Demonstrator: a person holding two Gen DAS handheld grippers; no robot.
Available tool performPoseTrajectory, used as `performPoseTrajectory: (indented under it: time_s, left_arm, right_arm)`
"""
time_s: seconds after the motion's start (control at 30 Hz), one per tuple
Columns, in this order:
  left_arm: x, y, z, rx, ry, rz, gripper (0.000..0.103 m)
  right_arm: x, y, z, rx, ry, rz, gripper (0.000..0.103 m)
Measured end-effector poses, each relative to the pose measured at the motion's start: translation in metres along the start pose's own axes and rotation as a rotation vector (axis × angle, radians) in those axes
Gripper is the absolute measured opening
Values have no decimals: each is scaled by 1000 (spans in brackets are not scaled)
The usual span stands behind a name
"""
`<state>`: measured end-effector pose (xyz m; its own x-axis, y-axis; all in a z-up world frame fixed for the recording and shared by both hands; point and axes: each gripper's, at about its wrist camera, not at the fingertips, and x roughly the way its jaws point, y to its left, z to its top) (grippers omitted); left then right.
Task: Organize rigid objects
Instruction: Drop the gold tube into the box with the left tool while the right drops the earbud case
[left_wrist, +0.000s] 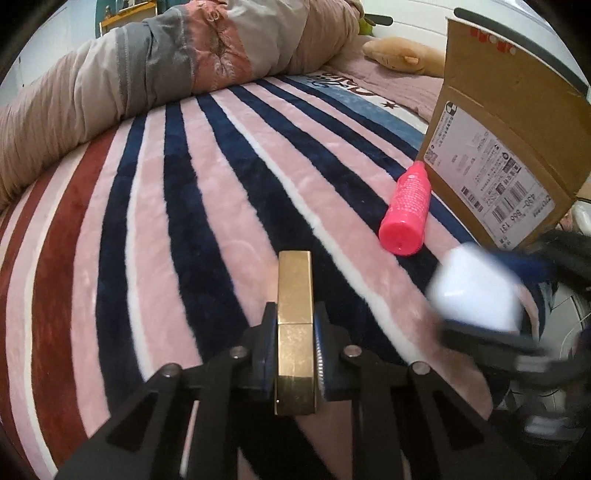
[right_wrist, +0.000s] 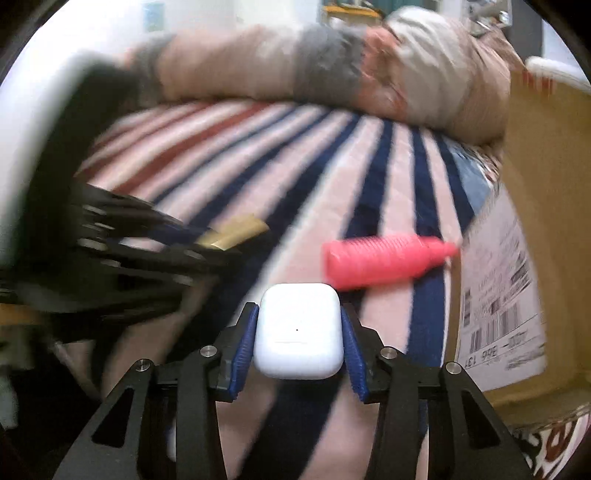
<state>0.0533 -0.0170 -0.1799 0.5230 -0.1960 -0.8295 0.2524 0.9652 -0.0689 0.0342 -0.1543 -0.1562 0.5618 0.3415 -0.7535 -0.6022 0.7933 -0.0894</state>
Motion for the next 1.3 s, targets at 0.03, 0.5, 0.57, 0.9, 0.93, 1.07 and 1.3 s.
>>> performPoseTrajectory:
  time_s: [0.03,0.5,0.57,0.9,0.93,1.07,1.3]
  left_arm:
    - [0,0,-1,-4,-1,-5,15]
    - [1,-3,1,-6,0,0,15]
    - [-3,-2,4,-15,0,-5,15]
    - [-87,-32,56,53,-146,-16,15]
    - [-102,-43,67,73,-176,-34,15]
    - [-137,-90,109,170,-232,-136,15]
    - [-110,-177,163,319,-145,-231,15]
  right_arm:
    - [-18,3,5,-12,-33,32,40]
    - [-150,-157,55,146,-93,-166,40]
    - [-124,-171,58,165,-1,-186,41]
    - [-130,-182,36,175,-21,-179,73]
    - [-133,-184,35,180,-33,-167,73]
    - [-148,-186,26,201,-88,-84,85]
    - [-175,-172,4,56,-237,-54,103]
